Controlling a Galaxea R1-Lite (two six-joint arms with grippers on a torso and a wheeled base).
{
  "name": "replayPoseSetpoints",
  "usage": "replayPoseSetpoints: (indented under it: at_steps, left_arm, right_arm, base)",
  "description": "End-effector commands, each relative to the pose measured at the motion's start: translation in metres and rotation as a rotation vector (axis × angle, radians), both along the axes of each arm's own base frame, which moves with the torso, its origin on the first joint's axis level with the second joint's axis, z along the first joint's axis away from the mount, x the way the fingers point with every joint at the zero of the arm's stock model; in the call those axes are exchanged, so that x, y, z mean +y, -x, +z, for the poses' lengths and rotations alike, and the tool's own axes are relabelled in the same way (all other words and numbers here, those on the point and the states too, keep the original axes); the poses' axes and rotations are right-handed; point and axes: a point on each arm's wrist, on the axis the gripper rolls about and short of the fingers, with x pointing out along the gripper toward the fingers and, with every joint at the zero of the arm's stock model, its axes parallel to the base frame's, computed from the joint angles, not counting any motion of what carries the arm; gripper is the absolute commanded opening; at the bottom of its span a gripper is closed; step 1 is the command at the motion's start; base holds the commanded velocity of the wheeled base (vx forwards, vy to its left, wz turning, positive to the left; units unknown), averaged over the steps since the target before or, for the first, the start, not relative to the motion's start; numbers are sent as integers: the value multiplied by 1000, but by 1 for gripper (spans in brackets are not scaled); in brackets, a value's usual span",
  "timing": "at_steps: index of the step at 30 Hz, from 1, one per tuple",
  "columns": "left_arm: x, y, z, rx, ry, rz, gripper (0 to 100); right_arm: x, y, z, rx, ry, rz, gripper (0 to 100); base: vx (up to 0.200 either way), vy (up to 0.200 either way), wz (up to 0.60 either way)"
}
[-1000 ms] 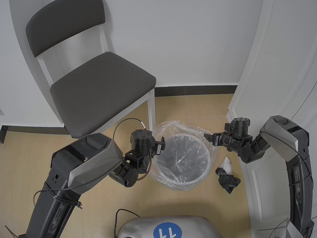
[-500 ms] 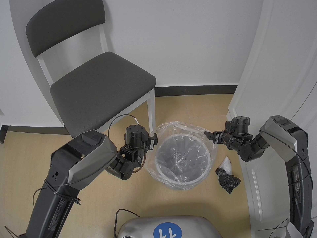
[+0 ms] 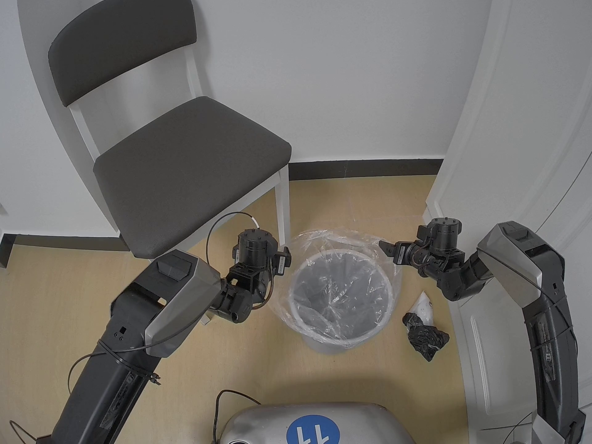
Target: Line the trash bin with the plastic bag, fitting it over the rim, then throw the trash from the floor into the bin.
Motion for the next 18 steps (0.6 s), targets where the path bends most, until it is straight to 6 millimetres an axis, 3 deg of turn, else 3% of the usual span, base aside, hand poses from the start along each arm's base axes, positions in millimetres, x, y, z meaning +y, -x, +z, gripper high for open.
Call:
replayPoseSetpoints:
  at_steps: [1,18]
  left_arm:
    - [-4,-4,-21,30,-11,-1,100]
    - [20,-1,-42,178,-81,37,100]
  right_arm:
    - [-4,-8,-22,39,-8,-15,100]
    - [-17,-7,-52,194,14,-34,100]
  base:
    - [0,0,0]
    - [0,0,0]
